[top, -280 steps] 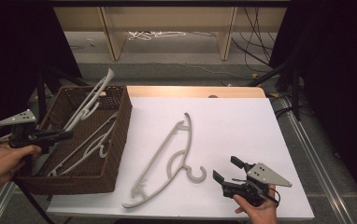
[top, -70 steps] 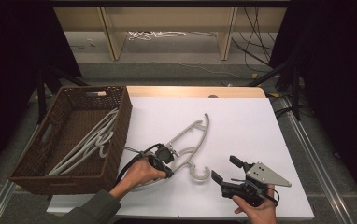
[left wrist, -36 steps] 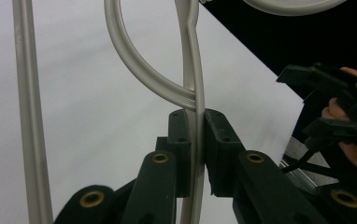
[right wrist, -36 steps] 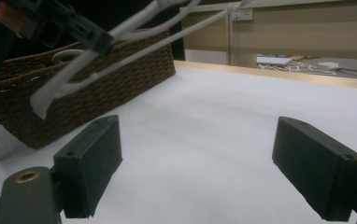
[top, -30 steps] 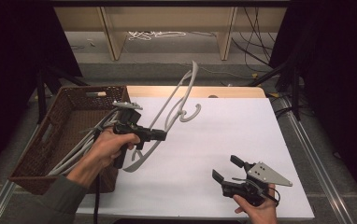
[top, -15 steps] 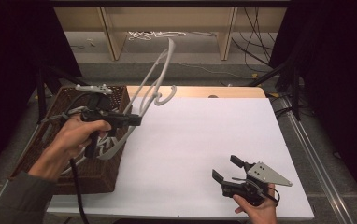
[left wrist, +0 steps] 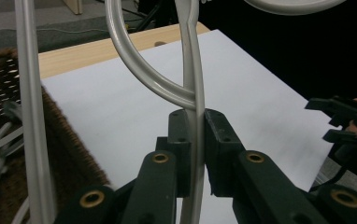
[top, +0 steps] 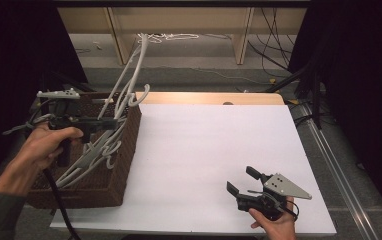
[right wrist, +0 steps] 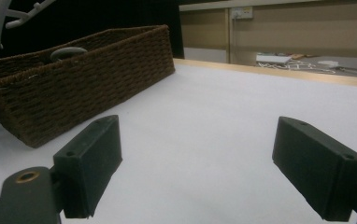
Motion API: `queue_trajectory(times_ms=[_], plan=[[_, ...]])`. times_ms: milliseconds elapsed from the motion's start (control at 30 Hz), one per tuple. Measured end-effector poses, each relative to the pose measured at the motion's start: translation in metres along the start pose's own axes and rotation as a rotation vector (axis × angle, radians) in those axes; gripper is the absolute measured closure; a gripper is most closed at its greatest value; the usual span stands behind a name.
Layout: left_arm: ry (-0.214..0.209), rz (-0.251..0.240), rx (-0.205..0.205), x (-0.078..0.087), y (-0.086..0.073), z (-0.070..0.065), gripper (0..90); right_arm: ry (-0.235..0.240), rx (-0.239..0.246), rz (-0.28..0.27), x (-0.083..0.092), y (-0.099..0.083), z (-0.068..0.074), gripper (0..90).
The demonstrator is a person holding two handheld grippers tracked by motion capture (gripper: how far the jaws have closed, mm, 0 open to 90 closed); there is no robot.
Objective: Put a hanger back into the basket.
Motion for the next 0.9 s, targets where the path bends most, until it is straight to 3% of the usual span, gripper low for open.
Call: queue_trajectory(times_ms=[167,200,467,633,667,800,900], plan=[[0.025,0.003,-0.003,0.005,-0.009,0.017,81.4,0.006,-0.003,-0.007,-0.001,-0.001,0.0,16.6],[0.023,0.008,0.005,0.007,-0.015,0.025,81.4,0.0,-0.001,0.004,-0.001,-0.001,0.0,16.5],[0.054,0.044,0.045,0.011,-0.041,0.052,81.4,-0.001,0.006,-0.002,-0.002,-0.001,0.0,16.6],[0.067,0.066,0.045,0.013,-0.05,0.062,81.4,0.002,0.004,-0.008,-0.003,-0.001,0.0,16.6],[0.064,0.07,0.041,0.014,-0.051,0.065,81.4,-0.004,0.005,0.015,-0.002,-0.001,0.0,16.5],[0.057,0.093,0.02,0.016,-0.059,0.072,81.3,-0.004,0.003,0.012,-0.002,-0.001,0.0,16.6],[0.066,0.111,0.03,0.017,-0.065,0.077,81.3,-0.004,0.003,0.009,-0.002,-0.002,0.0,16.6]])
Point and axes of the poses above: each handheld gripper's, and its own axes: x roughly backward along the jaws, y roughly out of its top, z roughly to its left, the point moved 3 cm from there along -x, roughly forward along the jaws, and after that the axes turned 1 degree about z, right-handed, at the moved point
